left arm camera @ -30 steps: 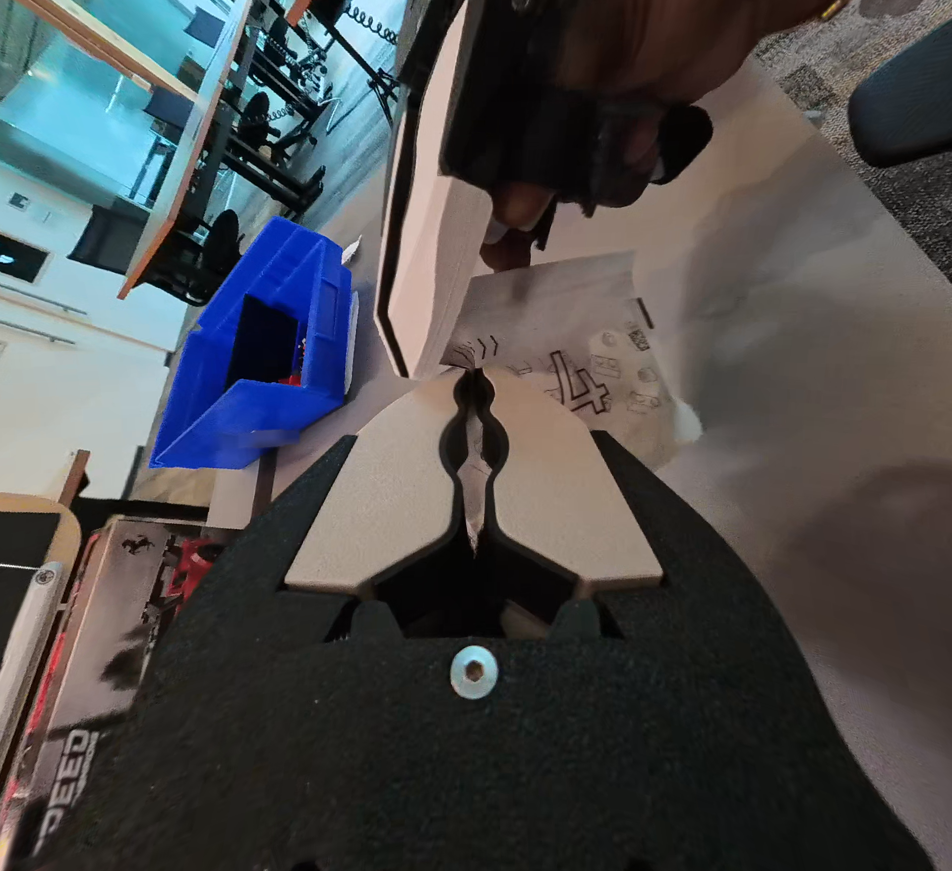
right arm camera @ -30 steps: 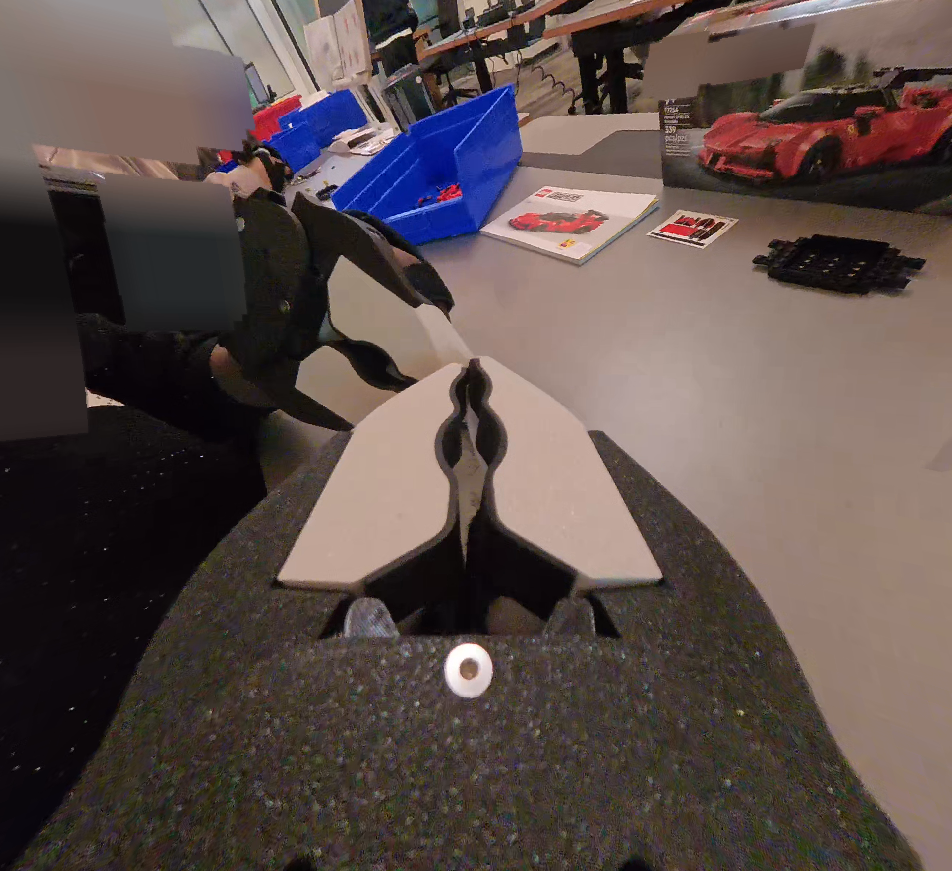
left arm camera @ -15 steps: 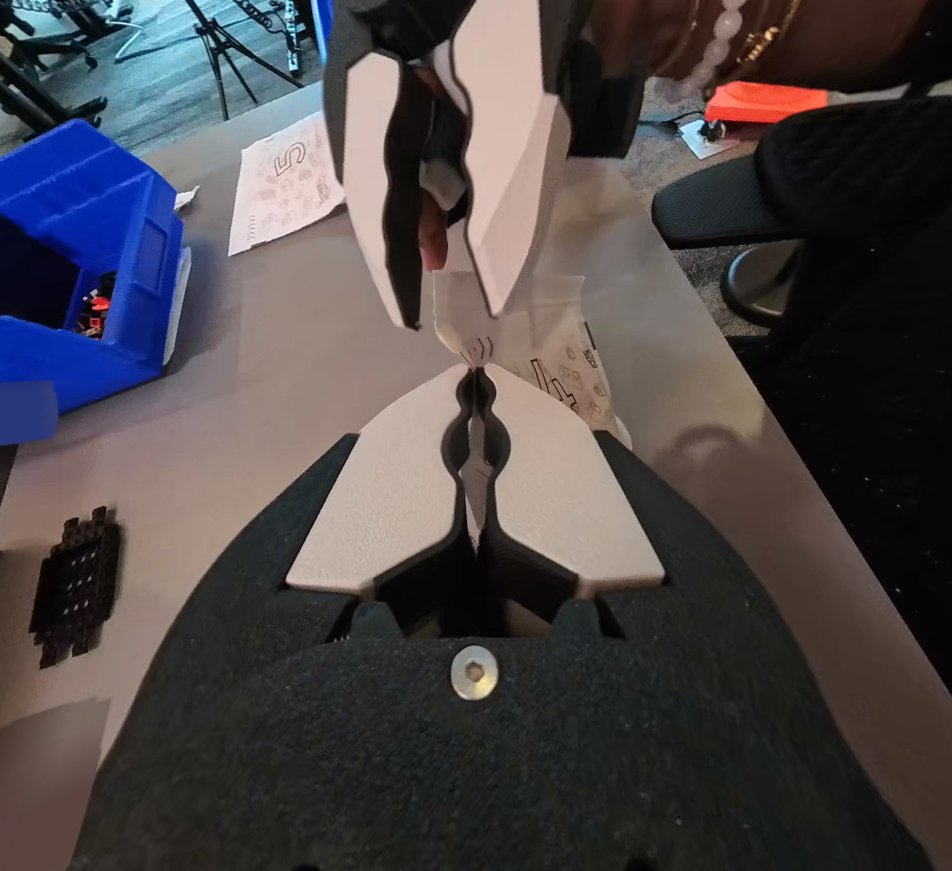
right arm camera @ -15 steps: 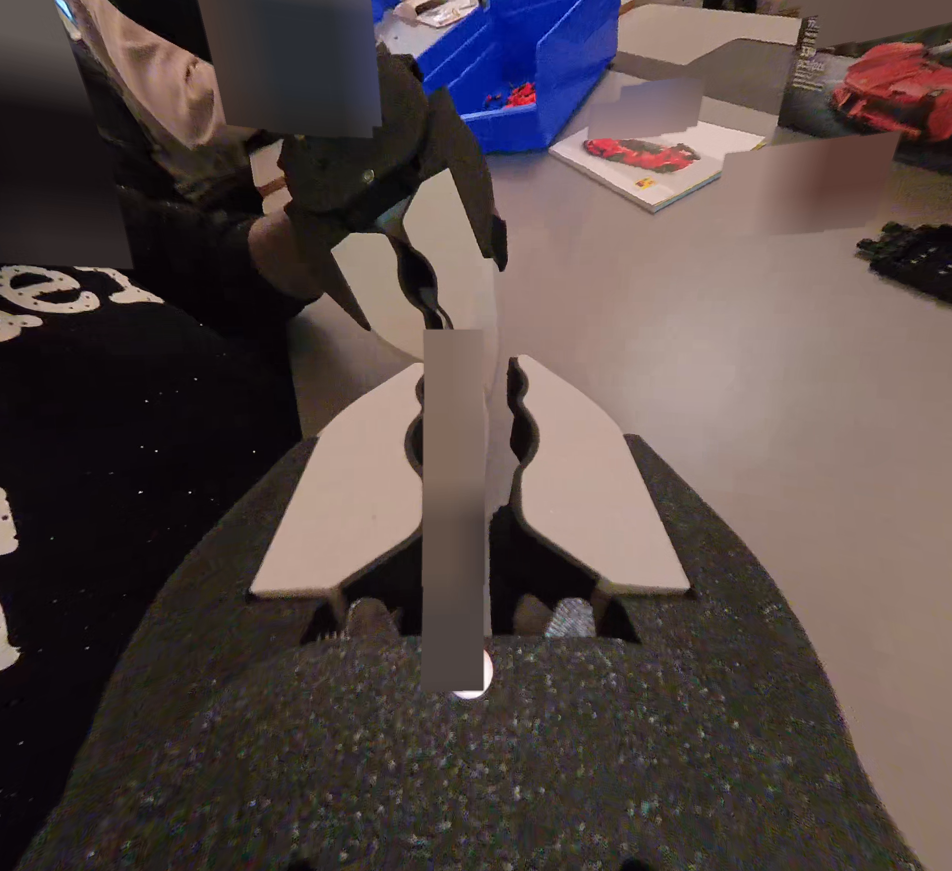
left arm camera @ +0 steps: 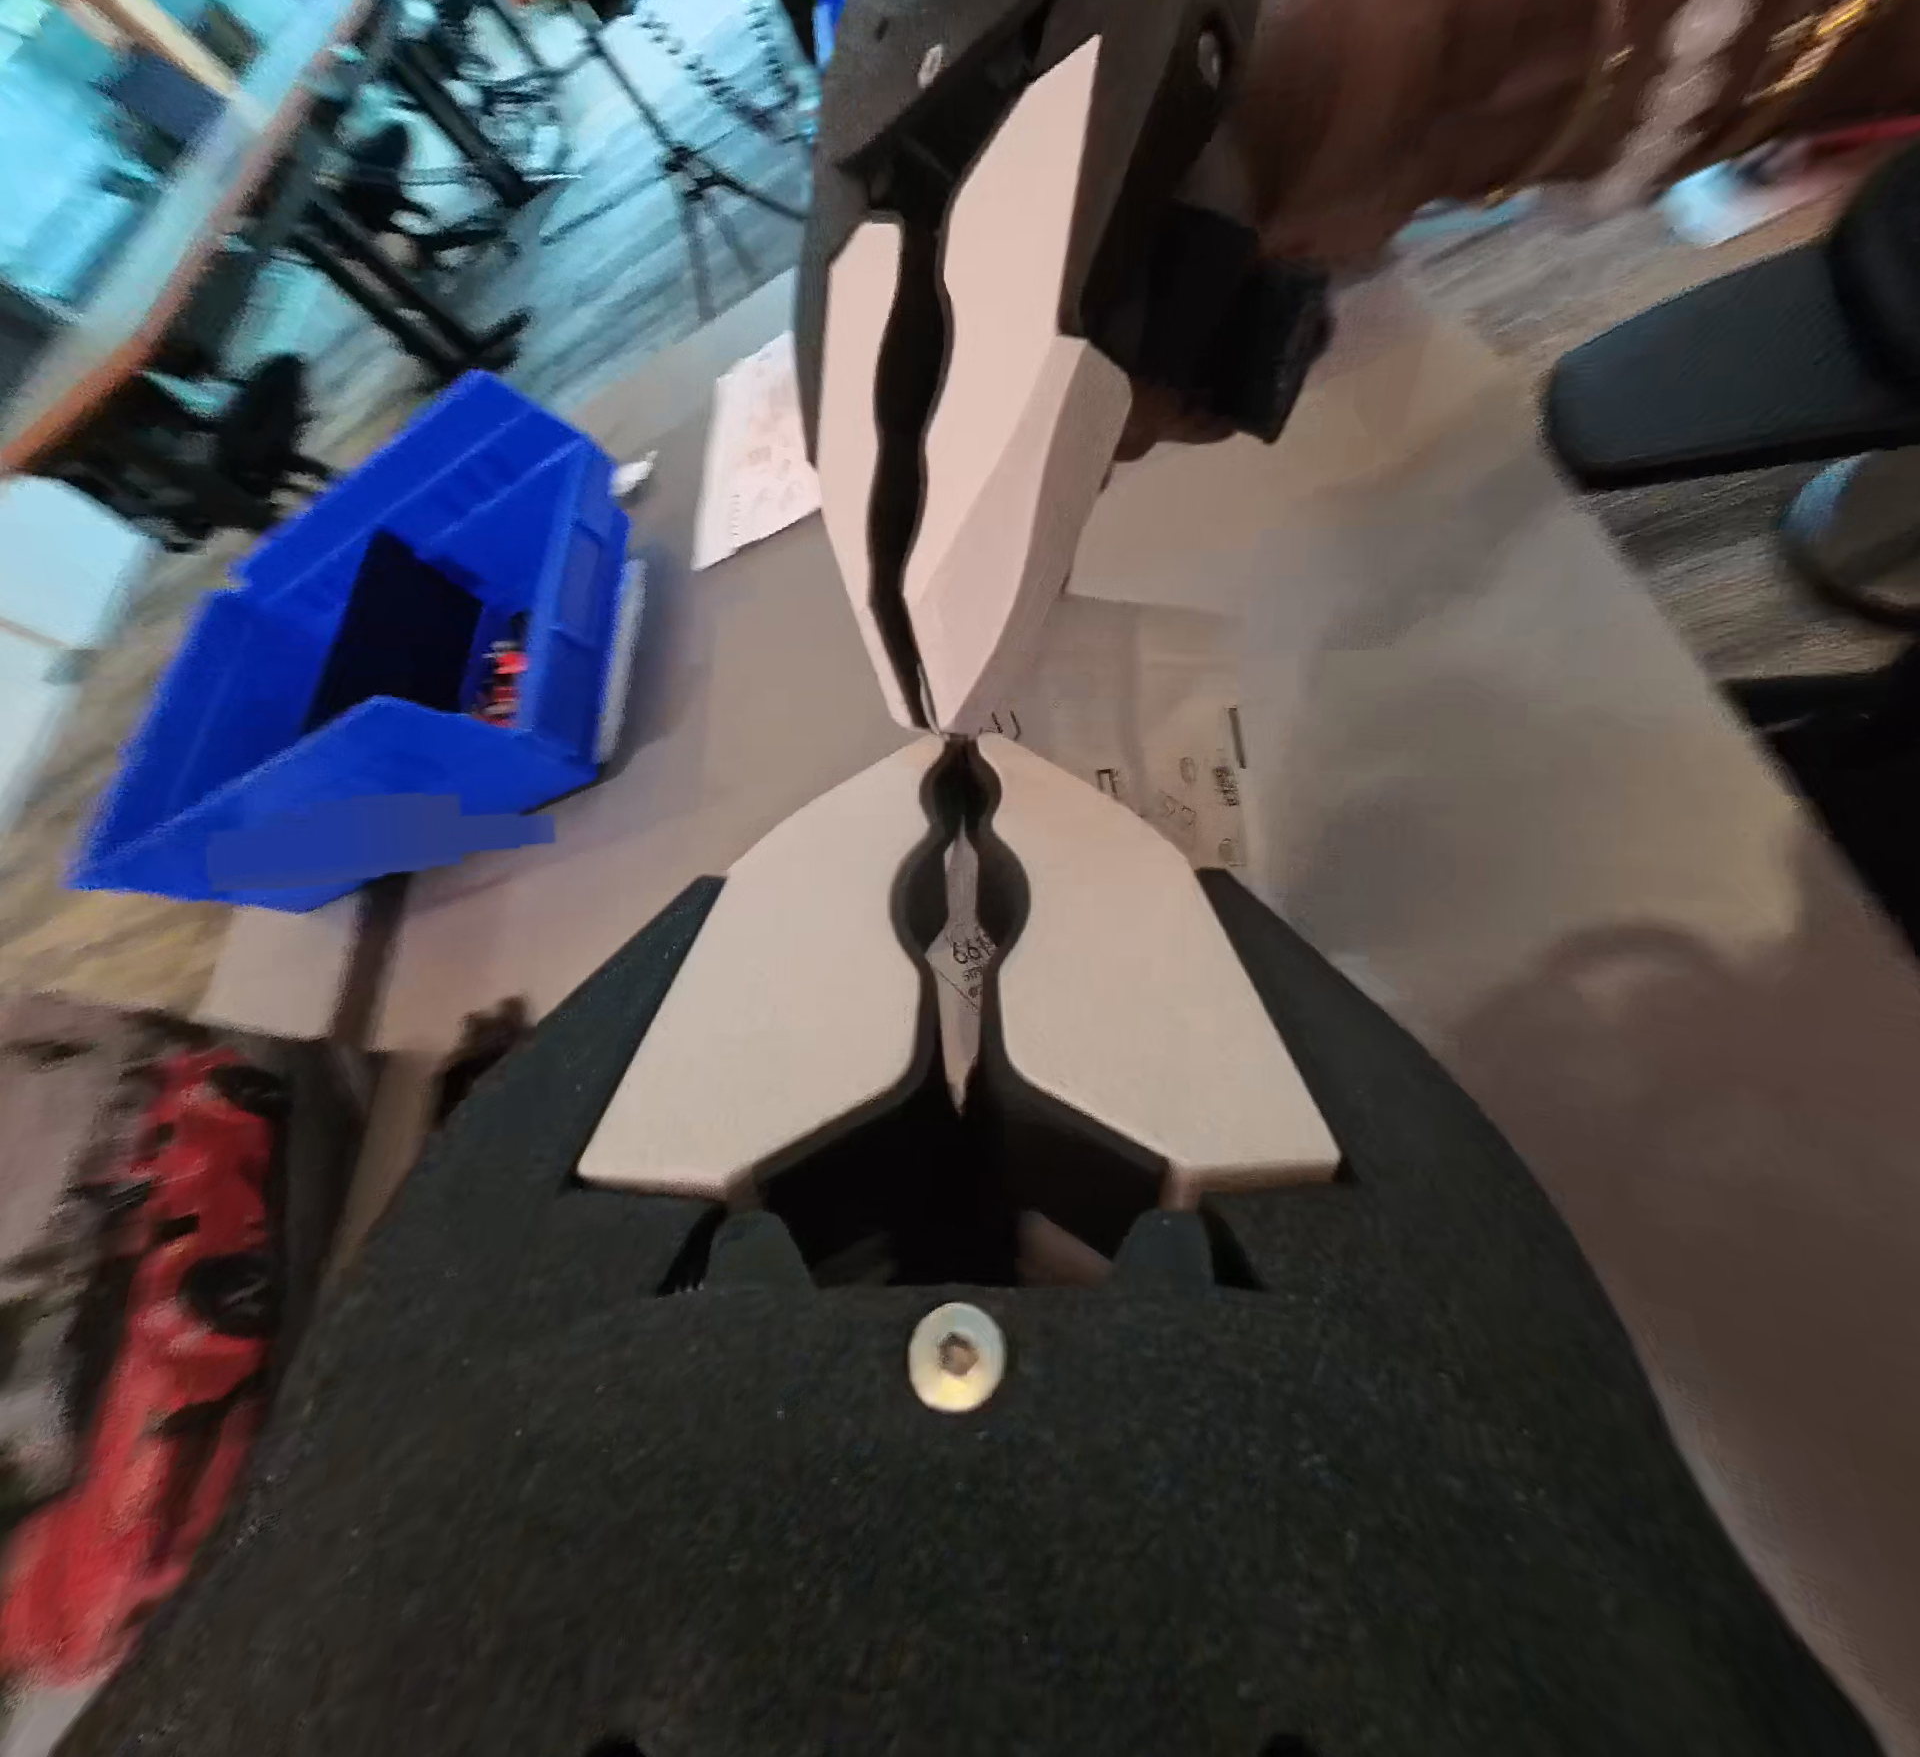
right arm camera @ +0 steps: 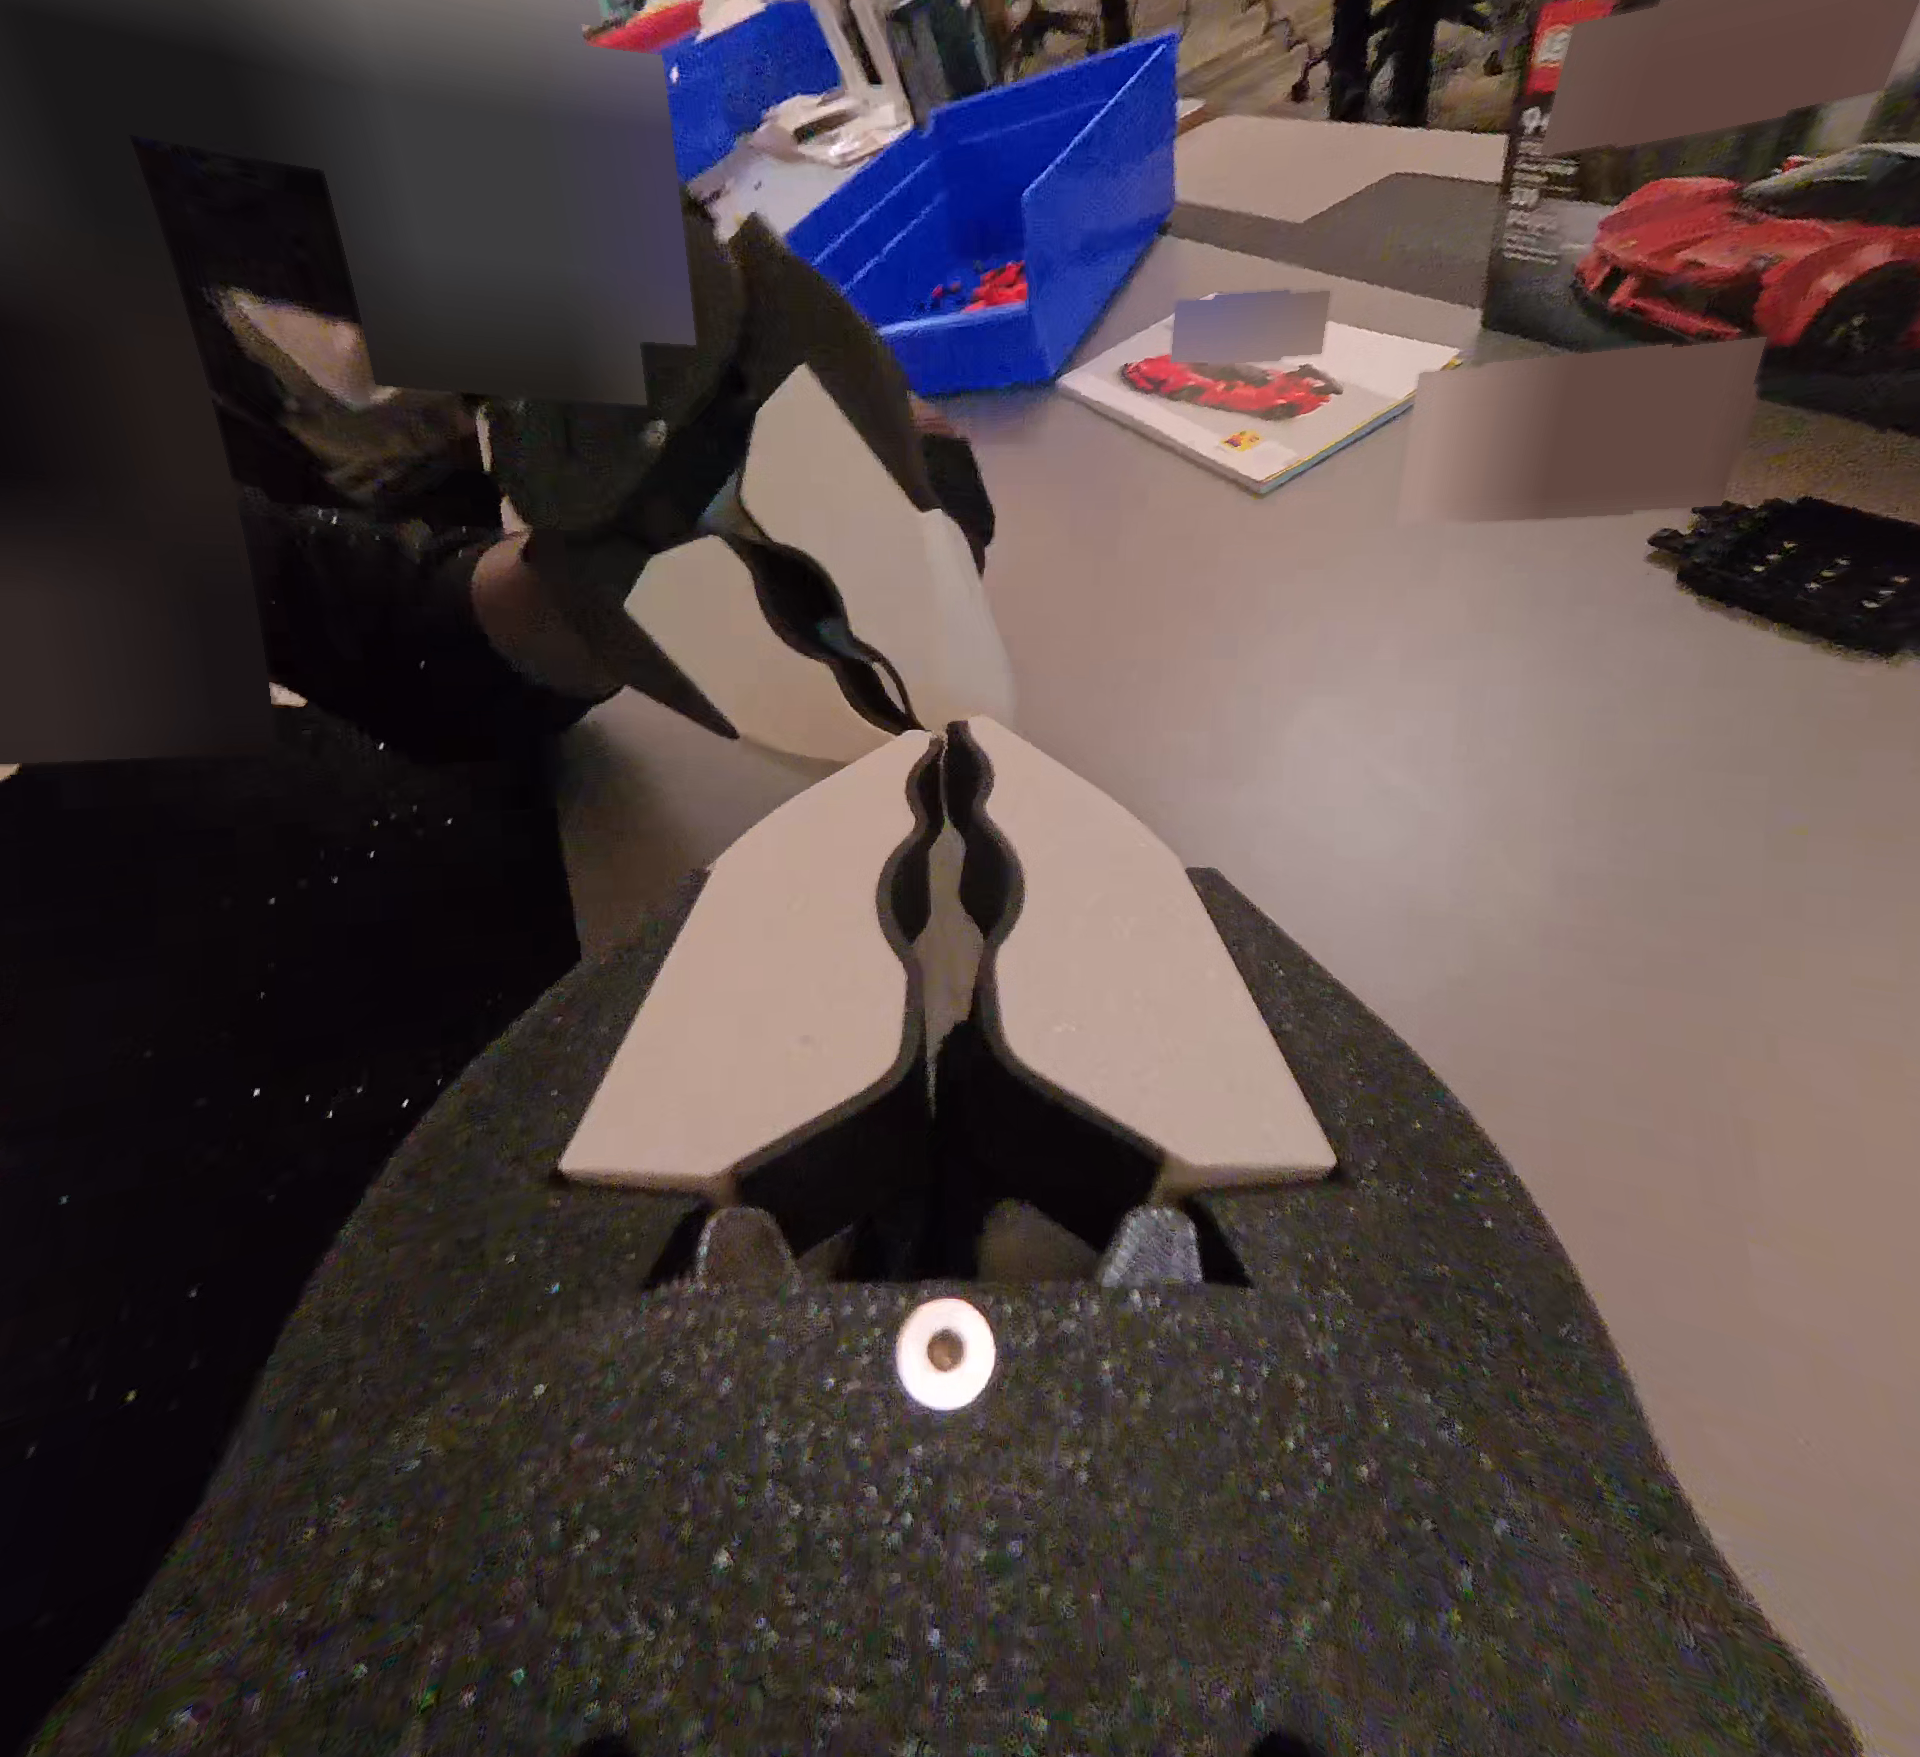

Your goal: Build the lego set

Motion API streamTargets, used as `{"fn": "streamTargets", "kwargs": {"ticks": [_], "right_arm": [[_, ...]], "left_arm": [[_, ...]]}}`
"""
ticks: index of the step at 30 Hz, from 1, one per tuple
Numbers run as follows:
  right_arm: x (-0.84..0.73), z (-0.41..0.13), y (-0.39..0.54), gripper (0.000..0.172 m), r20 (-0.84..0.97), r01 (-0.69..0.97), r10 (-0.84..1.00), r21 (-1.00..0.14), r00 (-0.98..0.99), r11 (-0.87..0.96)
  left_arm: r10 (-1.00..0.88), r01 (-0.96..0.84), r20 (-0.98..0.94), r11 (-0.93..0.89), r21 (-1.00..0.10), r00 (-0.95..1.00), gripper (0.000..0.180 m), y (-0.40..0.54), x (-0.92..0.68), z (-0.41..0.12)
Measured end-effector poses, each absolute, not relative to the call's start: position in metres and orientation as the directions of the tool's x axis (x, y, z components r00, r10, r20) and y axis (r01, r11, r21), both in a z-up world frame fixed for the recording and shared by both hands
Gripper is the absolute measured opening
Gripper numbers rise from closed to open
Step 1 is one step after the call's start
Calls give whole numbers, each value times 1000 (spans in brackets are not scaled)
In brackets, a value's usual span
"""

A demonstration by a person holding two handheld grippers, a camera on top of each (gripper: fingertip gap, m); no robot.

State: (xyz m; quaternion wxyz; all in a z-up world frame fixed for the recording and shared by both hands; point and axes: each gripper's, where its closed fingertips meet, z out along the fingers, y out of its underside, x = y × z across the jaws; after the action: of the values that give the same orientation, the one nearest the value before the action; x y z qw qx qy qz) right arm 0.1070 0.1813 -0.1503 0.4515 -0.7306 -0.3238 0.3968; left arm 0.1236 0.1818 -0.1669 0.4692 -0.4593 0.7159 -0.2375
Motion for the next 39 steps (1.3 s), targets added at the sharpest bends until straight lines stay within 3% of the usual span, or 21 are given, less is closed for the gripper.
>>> {"fn": "streamTargets", "kwargs": {"ticks": [4,6,8,10,13,16,21,29,33,35,39], "right_arm": [[111,-150,183,0,-403,-49,769,-897,496,-439],[112,-152,183,0,-379,-71,746,-909,548,-410],[135,-165,200,0,-201,25,626,-942,754,-333],[130,-161,193,0,-247,-19,651,-942,718,-336],[144,-167,192,0,-249,-30,622,-940,743,-340],[145,-175,193,0,-267,-33,626,-932,733,-360],[144,-182,201,0,-249,-13,604,-930,757,-367],[155,-192,203,0,-208,13,600,-939,773,-343],[141,-205,175,1,-148,108,734,-951,663,-290],[137,-208,160,1,-82,150,780,-964,620,-220],[133,-211,130,1,-1,165,844,-981,536,-106]], "left_arm": [[-658,-525,-752,652,-547,-34,0,190,125,-164],[-587,-558,-809,677,-480,-16,0,188,124,-164],[-518,-518,-853,749,-412,-70,0,162,133,-171],[-400,-552,-915,774,-310,-48,0,163,135,-173],[-541,-490,-839,746,-450,-52,0,158,132,-179],[-521,-507,-851,752,-421,-67,0,156,128,-186],[-641,-517,-765,675,-527,-56,0,157,120,-191],[-690,-553,-712,645,-527,-126,0,142,110,-217],[-819,-579,-538,540,-610,-197,1,131,106,-245],[-899,-585,-396,425,-691,-186,30,130,102,-245],[-983,-461,-56,131,-878,-173,15,132,104,-216]]}}
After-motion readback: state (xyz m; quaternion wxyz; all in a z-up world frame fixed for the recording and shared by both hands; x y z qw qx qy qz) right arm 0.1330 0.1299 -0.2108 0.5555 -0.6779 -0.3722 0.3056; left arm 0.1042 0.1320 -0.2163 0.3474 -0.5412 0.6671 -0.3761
